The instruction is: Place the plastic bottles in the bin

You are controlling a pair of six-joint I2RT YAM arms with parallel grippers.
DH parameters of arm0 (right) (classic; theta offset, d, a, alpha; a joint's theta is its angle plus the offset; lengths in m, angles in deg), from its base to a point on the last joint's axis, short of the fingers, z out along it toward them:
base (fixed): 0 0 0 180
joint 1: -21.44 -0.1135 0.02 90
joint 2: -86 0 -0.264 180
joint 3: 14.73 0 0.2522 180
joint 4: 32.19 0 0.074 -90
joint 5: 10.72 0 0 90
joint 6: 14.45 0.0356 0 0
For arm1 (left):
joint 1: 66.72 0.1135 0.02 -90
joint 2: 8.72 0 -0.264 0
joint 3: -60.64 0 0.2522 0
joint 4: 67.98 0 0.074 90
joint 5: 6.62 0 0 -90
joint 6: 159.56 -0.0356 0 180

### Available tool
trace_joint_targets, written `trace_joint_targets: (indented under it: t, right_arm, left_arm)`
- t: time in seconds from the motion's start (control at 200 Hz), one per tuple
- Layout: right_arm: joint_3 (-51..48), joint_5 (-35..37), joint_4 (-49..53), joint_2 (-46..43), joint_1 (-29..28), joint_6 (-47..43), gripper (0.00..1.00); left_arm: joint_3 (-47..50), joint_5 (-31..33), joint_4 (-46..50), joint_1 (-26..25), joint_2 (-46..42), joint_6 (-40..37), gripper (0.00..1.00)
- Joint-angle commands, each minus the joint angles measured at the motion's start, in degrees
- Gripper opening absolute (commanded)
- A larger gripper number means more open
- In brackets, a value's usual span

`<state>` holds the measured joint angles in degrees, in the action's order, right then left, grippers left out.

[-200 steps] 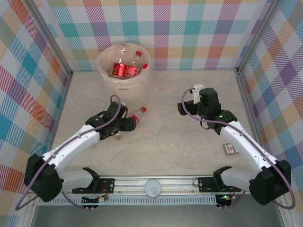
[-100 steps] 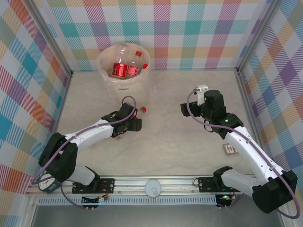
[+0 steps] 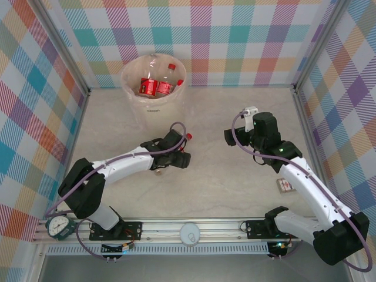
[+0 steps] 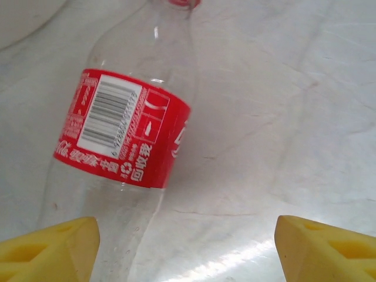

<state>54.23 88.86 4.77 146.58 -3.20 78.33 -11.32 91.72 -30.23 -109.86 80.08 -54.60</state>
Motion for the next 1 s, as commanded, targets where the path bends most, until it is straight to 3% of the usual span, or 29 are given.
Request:
trace_joint_targets:
  t: [0.0,0.19,0.54,0.78,0.995]
  right_arm:
    - [1.74,-1.04,-0.2,0.13,0.34,0.85,0.99]
    - [1.58,-1.63,-0.28,0.61,0.39,1.08,0.99]
    - [0.7,0.35,0.73,-1.17,0.39,-0.05,0.99]
    - [0.79,0.17,0.45,-0.46,0.38,0.02,0.99]
    - [0.71,0.52,0.27,-0.37,0.39,-0.07,0.99]
  left_arm:
    - [-5.01,0.77,5.3,-0.23,0.61,-1.43,0.78]
    - [-11.46,5.82,6.87,-0.19,7.17,-8.11,0.82]
    - [-14.16,-2.03,4.68,-0.33,17.2,-8.9,0.83]
    - [-14.92,-2.38,4.66,-0.44,19.01,-8.36,0.7]
    - [-16.99,-1.72,7.44,-0.51,14.85,-8.44,0.65]
